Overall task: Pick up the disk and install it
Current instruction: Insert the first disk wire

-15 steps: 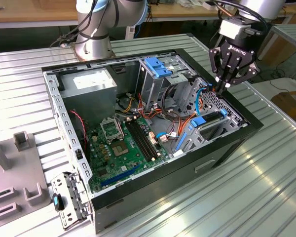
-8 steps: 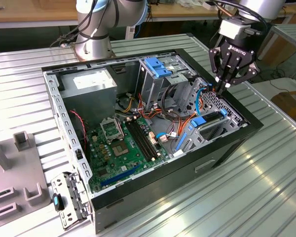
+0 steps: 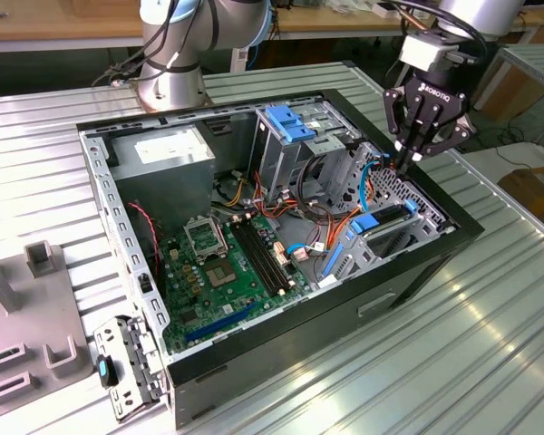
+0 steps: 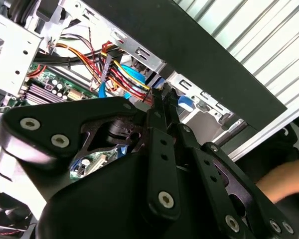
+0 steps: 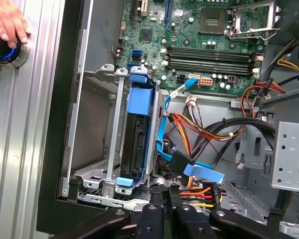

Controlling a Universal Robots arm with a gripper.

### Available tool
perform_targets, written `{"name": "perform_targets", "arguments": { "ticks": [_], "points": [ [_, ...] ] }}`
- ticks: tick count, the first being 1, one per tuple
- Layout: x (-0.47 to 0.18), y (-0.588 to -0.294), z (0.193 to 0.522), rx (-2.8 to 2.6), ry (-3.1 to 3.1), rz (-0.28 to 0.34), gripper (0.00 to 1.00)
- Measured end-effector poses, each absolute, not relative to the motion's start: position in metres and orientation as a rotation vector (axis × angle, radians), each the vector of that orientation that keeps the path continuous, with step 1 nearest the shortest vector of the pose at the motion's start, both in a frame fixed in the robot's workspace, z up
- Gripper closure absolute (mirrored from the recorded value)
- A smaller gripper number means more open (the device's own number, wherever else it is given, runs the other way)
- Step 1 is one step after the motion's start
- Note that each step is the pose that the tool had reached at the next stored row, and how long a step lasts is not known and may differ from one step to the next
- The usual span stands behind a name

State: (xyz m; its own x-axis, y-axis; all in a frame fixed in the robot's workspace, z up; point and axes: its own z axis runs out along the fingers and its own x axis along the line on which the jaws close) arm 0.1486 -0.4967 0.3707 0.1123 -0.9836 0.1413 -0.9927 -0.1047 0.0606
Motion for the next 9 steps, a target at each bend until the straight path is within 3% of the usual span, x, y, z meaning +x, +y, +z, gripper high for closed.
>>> {"name": "perform_targets", "arguments": {
  "ticks": [9],
  "points": [
    [0.1445,-0.5057,0.3692,2.189,-2.049,0.093,0.84]
  ]
}}
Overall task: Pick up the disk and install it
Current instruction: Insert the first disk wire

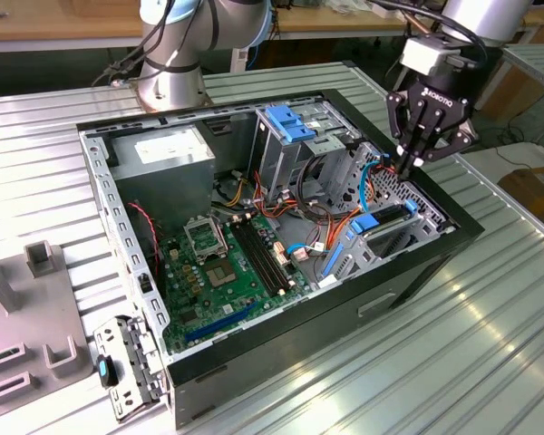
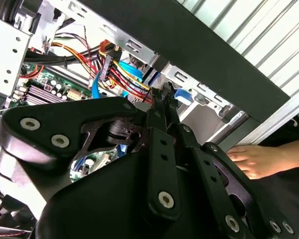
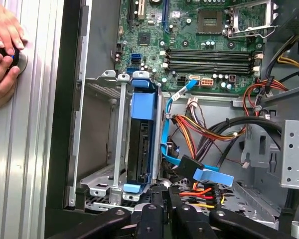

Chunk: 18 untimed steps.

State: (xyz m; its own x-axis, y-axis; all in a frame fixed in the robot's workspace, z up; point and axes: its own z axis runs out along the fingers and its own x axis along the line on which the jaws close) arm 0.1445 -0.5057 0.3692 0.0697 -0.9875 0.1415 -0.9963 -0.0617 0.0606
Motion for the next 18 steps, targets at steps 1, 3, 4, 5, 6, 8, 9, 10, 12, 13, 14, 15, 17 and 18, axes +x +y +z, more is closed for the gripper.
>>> {"name": "perform_targets", "arguments": {
  "ticks": [1,3,4,5,6,8,9,10,12,13,14,15,17,18],
  "points": [
    [0.143,-0.506,0.369,2.189,-2.049,0.093,0.84],
    [0.138,-0.507,0.367,2.19,-2.05,0.094,0.84],
    [0.137,-0.508,0.367,2.19,-2.05,0.095,0.84],
    [0.137,-0.511,0.366,2.19,-2.05,0.095,0.84],
    [0.136,-0.515,0.364,2.19,-2.051,0.095,0.84],
    [0.136,-0.523,0.361,2.193,-2.053,0.09,0.84],
    [0.135,-0.525,0.36,2.2,-2.06,0.077,0.84],
    [0.133,-0.525,0.359,2.201,-2.061,0.075,0.84],
    [0.13,-0.525,0.356,2.196,-2.066,0.075,0.84],
    [0.13,-0.525,0.356,2.194,-2.068,0.074,0.84],
    [0.129,-0.527,0.355,2.193,-2.069,0.074,0.84],
    [0.129,-0.53,0.355,2.192,-2.069,0.074,0.84],
    [0.127,-0.533,0.354,2.193,-2.07,0.075,0.84],
    [0.126,-0.533,0.354,2.194,-2.071,0.077,0.84]
  ]
}}
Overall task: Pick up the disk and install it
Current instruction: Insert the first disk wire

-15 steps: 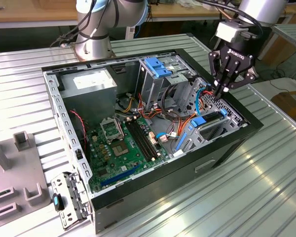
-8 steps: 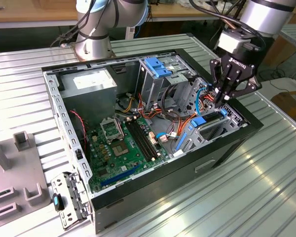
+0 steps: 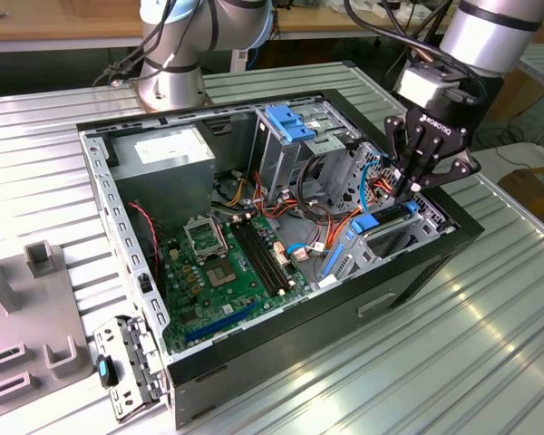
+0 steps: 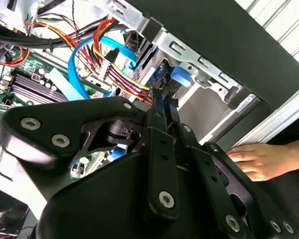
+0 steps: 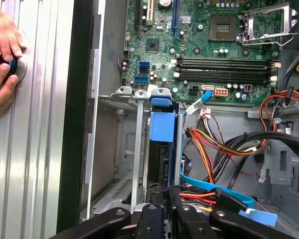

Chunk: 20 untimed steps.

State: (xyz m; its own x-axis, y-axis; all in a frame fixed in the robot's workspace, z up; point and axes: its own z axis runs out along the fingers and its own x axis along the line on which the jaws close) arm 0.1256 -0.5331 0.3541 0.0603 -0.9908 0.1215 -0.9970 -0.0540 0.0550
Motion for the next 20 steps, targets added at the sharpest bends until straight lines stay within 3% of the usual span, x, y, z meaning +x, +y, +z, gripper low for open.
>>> {"name": "perform_targets", "arguments": {
  "ticks": [9,13,20],
  "points": [
    [0.12,-0.534,0.35,2.165,-2.112,0.084,0.84],
    [0.12,-0.54,0.35,2.203,-2.146,0.034,0.84],
    [0.119,-0.546,0.349,2.173,-2.181,0.032,0.84]
  ]
}}
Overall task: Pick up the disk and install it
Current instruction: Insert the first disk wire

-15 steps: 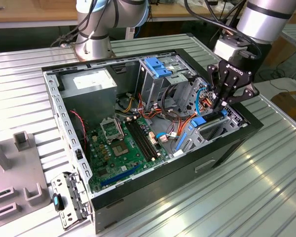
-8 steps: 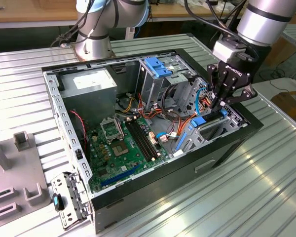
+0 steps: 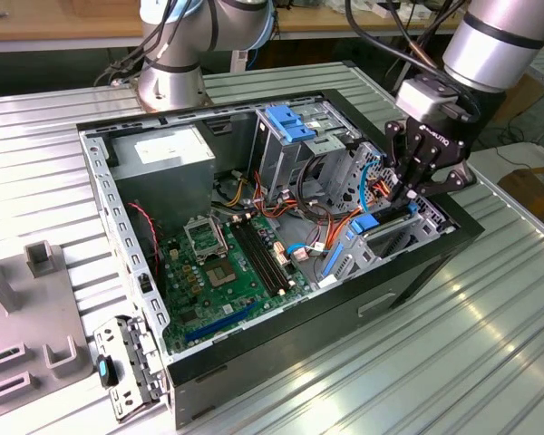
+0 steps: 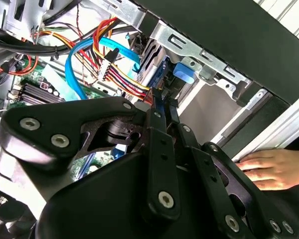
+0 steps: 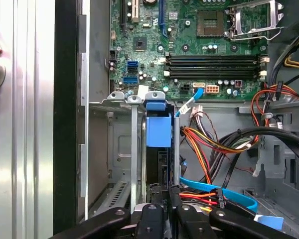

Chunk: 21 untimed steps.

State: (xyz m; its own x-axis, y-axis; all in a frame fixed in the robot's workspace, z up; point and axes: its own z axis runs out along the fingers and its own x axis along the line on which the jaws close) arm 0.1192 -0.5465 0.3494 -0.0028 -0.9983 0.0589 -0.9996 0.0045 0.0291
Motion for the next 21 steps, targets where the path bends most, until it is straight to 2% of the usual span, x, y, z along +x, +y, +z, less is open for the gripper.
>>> {"name": "perform_targets", "arguments": {
  "ticks": [21],
  "points": [
    [0.1195,-0.5455,0.3459,2.156,-2.197,0.033,0.84]
  ]
}}
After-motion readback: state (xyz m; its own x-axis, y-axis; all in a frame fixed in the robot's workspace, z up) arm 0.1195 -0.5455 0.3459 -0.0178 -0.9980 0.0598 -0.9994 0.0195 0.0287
